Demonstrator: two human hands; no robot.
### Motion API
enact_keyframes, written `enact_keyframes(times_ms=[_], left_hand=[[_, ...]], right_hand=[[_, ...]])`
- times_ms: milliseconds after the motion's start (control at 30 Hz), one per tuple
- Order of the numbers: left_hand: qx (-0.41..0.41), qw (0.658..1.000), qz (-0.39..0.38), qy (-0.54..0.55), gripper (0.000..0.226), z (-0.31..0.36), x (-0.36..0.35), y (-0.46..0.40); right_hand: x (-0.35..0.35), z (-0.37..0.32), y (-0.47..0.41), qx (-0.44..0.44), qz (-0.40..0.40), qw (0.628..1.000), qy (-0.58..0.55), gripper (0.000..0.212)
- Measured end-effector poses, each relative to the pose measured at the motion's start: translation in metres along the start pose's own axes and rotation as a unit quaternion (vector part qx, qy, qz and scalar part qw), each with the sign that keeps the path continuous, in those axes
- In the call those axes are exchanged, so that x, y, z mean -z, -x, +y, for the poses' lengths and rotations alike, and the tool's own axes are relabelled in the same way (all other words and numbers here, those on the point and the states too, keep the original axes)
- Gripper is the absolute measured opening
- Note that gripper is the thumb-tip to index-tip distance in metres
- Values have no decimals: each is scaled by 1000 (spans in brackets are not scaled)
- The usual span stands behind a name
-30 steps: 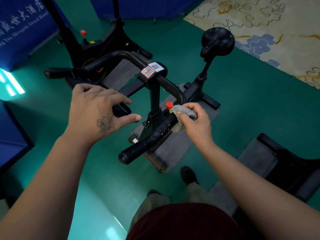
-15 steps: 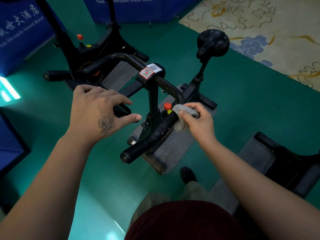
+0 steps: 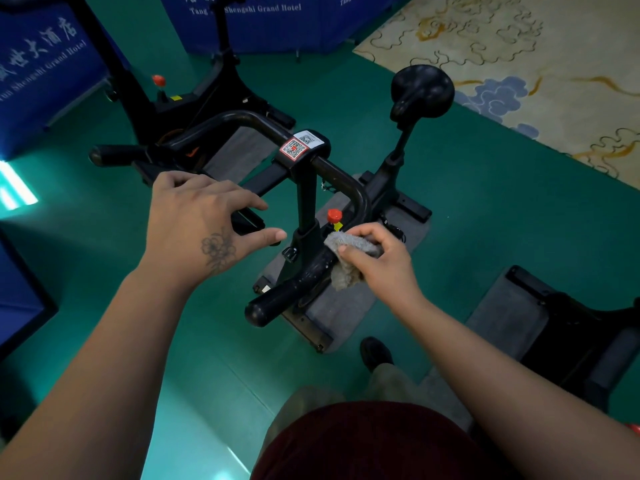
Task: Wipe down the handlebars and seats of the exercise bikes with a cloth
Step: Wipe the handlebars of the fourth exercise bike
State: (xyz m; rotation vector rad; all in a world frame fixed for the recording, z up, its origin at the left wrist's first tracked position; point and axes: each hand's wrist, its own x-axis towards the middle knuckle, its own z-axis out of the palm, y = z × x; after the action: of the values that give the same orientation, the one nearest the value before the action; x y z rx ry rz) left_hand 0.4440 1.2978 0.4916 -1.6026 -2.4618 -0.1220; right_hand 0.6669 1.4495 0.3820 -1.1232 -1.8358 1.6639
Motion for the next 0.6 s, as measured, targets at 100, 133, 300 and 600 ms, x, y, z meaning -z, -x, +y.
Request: enact_keyframes(times_ms=[100,133,300,600], left_hand=[[1,1000,-1,-2,73,0,-1,0],[1,1000,1,-2,73,-1,-1,0],[0,1000,8,6,69,0,-1,1],[-4,1000,8,10,67,-2,-1,2]], right_hand=[[8,-7,-13,-11,23,1000,-3,15],[9,-9,-15,-13,23,1000,-2,15],[0,-4,-7,-8,33,999,-12,14],[-18,4,16,0,1,1000,-1,18]])
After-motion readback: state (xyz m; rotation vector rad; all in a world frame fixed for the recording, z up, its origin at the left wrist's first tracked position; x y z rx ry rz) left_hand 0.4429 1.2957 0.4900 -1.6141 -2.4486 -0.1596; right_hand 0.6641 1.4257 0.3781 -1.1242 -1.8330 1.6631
